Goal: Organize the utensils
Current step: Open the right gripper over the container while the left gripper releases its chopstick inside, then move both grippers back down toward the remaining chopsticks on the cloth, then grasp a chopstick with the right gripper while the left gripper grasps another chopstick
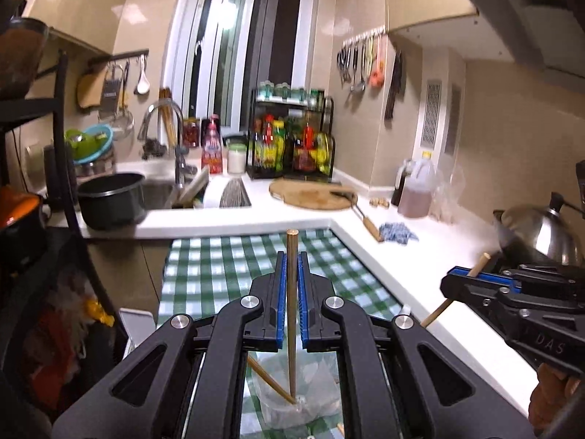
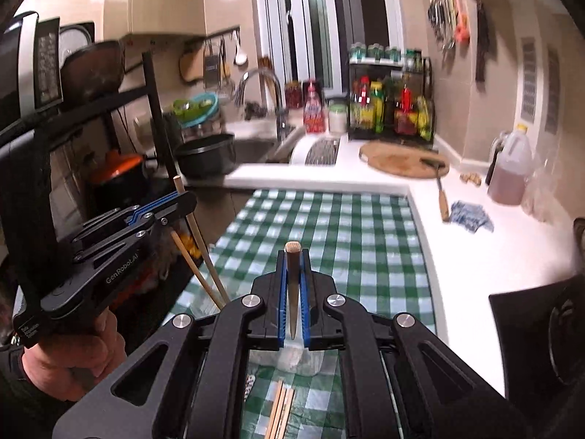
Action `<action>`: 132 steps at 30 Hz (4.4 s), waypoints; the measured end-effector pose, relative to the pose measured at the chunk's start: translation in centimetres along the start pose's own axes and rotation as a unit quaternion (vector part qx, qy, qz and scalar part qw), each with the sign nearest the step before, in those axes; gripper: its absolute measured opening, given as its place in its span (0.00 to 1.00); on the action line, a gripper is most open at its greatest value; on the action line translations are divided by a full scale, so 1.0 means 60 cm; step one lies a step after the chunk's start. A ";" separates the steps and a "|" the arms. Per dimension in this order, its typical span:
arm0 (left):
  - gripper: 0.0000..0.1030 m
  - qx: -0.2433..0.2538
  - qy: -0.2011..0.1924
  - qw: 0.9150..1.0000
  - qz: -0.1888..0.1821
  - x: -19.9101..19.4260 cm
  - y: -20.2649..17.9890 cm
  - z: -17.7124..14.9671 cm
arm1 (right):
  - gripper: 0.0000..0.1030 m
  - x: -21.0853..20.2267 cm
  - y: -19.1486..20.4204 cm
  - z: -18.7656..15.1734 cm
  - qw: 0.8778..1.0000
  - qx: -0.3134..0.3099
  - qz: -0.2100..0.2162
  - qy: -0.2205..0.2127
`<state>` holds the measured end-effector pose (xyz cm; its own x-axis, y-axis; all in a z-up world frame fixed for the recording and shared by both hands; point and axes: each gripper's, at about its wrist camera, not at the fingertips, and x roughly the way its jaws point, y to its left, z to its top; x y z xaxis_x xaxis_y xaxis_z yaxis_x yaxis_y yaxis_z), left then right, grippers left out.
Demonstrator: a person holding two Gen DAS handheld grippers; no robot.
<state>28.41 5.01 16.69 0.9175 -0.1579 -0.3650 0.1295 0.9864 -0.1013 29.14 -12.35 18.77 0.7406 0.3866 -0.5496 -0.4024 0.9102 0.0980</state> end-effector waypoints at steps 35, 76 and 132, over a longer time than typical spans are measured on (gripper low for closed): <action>0.25 -0.039 -0.001 0.998 0.039 -0.300 -0.046 -0.208 | 0.42 -0.225 0.005 -0.247 0.995 0.007 -0.062 -0.076; 0.13 -0.072 0.116 0.990 0.040 -0.251 -0.028 -0.387 | 0.11 -0.121 -0.019 -0.407 0.996 0.061 -0.013 0.063; 0.07 -0.028 0.175 0.983 0.055 -0.215 -0.056 -0.464 | 0.06 -0.054 -0.001 -0.472 0.982 0.037 -0.075 0.172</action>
<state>5.66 2.48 -4.05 0.7384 -0.0666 -0.6711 0.0076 0.9959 -0.0905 11.53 -17.85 -2.98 0.5571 0.1866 -0.8092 -0.2540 0.9660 0.0478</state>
